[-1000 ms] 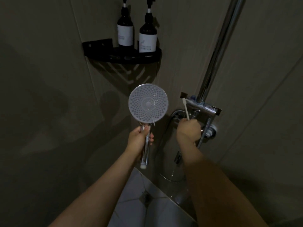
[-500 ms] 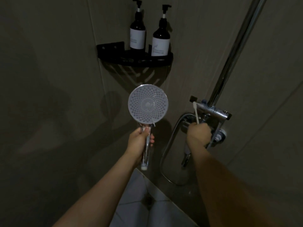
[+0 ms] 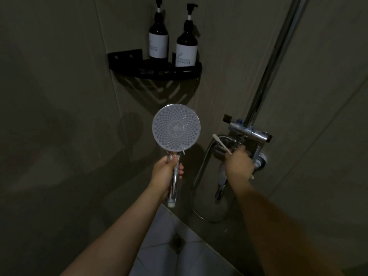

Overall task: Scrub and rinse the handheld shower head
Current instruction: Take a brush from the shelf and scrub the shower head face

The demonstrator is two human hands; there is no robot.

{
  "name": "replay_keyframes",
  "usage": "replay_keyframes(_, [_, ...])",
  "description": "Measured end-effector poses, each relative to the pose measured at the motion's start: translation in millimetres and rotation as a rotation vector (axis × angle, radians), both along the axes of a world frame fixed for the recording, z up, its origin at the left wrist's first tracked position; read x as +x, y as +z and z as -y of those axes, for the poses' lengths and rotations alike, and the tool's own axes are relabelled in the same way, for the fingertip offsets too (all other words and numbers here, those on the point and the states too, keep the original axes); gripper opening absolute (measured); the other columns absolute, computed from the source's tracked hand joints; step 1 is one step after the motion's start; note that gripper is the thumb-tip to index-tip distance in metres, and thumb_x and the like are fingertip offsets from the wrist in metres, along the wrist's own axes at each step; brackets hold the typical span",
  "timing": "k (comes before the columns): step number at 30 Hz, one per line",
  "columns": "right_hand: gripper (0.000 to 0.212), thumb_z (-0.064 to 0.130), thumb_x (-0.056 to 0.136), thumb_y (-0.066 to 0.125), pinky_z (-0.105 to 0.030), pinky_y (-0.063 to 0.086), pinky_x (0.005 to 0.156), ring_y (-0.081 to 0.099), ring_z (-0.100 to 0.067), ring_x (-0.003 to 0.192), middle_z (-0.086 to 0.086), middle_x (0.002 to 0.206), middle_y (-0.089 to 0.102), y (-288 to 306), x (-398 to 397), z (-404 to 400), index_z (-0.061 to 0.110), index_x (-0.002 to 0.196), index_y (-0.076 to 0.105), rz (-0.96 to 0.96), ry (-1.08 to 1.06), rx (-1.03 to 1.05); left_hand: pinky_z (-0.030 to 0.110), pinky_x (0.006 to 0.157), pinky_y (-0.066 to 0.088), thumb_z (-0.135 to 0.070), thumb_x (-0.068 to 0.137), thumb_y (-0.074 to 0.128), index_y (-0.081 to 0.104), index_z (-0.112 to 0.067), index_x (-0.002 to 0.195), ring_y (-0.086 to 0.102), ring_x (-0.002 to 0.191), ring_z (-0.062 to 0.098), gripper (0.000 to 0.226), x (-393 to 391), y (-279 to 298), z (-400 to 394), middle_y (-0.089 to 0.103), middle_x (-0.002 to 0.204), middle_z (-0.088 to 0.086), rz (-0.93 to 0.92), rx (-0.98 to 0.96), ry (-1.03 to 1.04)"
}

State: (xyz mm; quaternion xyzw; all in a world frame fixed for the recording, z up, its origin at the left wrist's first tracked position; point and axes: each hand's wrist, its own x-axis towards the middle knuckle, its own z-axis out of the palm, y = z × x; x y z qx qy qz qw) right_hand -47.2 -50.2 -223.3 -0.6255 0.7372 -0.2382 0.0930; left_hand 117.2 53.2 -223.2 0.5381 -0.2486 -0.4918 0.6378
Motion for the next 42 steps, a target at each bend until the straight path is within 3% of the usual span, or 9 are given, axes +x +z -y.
replay_keyframes(3, [0.039, 0.016, 0.093, 0.046, -0.043, 0.048, 0.083, 0.060, -0.040, 0.103, -0.022, 0.112, 0.063, -17, -13, -16, 0.008, 0.130, 0.045, 0.268, 0.004, -0.004, 0.021, 0.050, 0.045, -0.017, 0.095, 0.045, 0.054, -0.013, 0.080, 0.052, 0.052, 0.011, 0.018, -1, 3, -3, 0.053, 0.065, 0.007, -0.030, -0.011, 0.010])
replay_keyframes(7, [0.029, 0.017, 0.098, 0.040, -0.041, 0.048, 0.080, 0.061, -0.041, 0.098, -0.028, 0.107, 0.063, -49, -31, -32, -0.001, 0.112, 0.058, 0.494, -0.059, 0.100, 0.025, 0.058, 0.045, -0.018, 0.096, 0.044, 0.054, -0.014, 0.084, 0.052, 0.060, 0.014, 0.017, -1, 6, -5, 0.055, 0.068, 0.006, -0.046, -0.016, 0.002])
replay_keyframes(14, [0.013, 0.013, 0.098, 0.040, -0.026, 0.040, 0.060, 0.053, -0.026, 0.079, -0.014, 0.087, 0.054, -69, -26, -18, 0.011, 0.097, 0.053, 0.769, 0.088, 0.228, 0.025, 0.063, 0.046, -0.017, 0.096, 0.044, 0.056, -0.014, 0.085, 0.054, 0.062, 0.014, 0.016, -5, -14, -4, 0.056, 0.071, 0.007, -0.064, -0.009, 0.002])
replay_keyframes(20, [0.028, 0.012, 0.097, 0.044, -0.029, 0.038, 0.077, 0.053, -0.023, 0.089, -0.018, 0.097, 0.059, -87, -30, -14, -0.004, 0.113, 0.058, 0.716, 0.133, 0.257, 0.028, 0.071, 0.046, -0.016, 0.096, 0.045, 0.057, -0.015, 0.087, 0.055, 0.069, 0.014, 0.015, -18, -39, 4, 0.060, 0.075, 0.006, -0.106, 0.055, 0.006])
replay_keyframes(27, [0.022, 0.013, 0.096, 0.045, -0.034, 0.044, 0.080, 0.054, -0.022, 0.089, -0.013, 0.097, 0.058, -99, -28, -14, 0.004, 0.111, 0.058, 0.691, 0.229, 0.147, 0.026, 0.070, 0.046, -0.015, 0.097, 0.041, 0.056, -0.014, 0.085, 0.053, 0.074, 0.013, 0.019, -48, -86, 12, 0.059, 0.080, 0.004, -0.148, 0.041, -0.014])
replay_keyframes(32, [0.018, 0.009, 0.096, 0.046, -0.029, 0.048, 0.063, 0.059, -0.016, 0.069, -0.009, 0.087, 0.057, -111, -32, -7, 0.012, 0.080, 0.052, 0.634, 0.345, 0.051, 0.029, 0.073, 0.048, -0.015, 0.097, 0.042, 0.055, -0.012, 0.081, 0.053, 0.070, 0.013, 0.020, -58, -140, 32, 0.058, 0.078, 0.005, -0.189, -0.035, -0.006])
replay_keyframes(37, [0.026, 0.012, 0.096, 0.045, -0.023, 0.052, 0.057, 0.061, -0.016, 0.061, -0.009, 0.073, 0.061, -134, -26, -1, 0.022, 0.072, 0.045, 0.748, 0.350, -0.103, 0.046, 0.100, 0.043, -0.012, 0.094, 0.048, 0.056, -0.011, 0.083, 0.057, 0.077, 0.019, 0.013, -56, -219, 57, 0.061, 0.081, 0.007, -0.260, -0.112, 0.015])
replay_keyframes(39, [0.027, 0.013, 0.096, 0.045, -0.030, 0.054, 0.062, 0.061, -0.018, 0.063, -0.006, 0.069, 0.058, -138, -23, 0, 0.022, 0.071, 0.044, 0.766, 0.341, -0.184, 0.044, 0.096, 0.045, -0.010, 0.094, 0.048, 0.055, -0.011, 0.083, 0.057, 0.076, 0.018, 0.013, -55, -246, 62, 0.061, 0.082, 0.007, -0.284, -0.140, 0.026])
replay_keyframes(42, [0.019, 0.013, 0.097, 0.043, -0.022, 0.053, 0.049, 0.060, -0.016, 0.060, -0.010, 0.078, 0.060, -144, -18, 2, 0.012, 0.079, 0.051, 0.737, 0.342, -0.266, 0.033, 0.081, 0.048, -0.010, 0.094, 0.048, 0.053, -0.011, 0.079, 0.056, 0.074, 0.015, 0.016, -49, -283, 66, 0.059, 0.081, 0.006, -0.305, -0.183, 0.054])
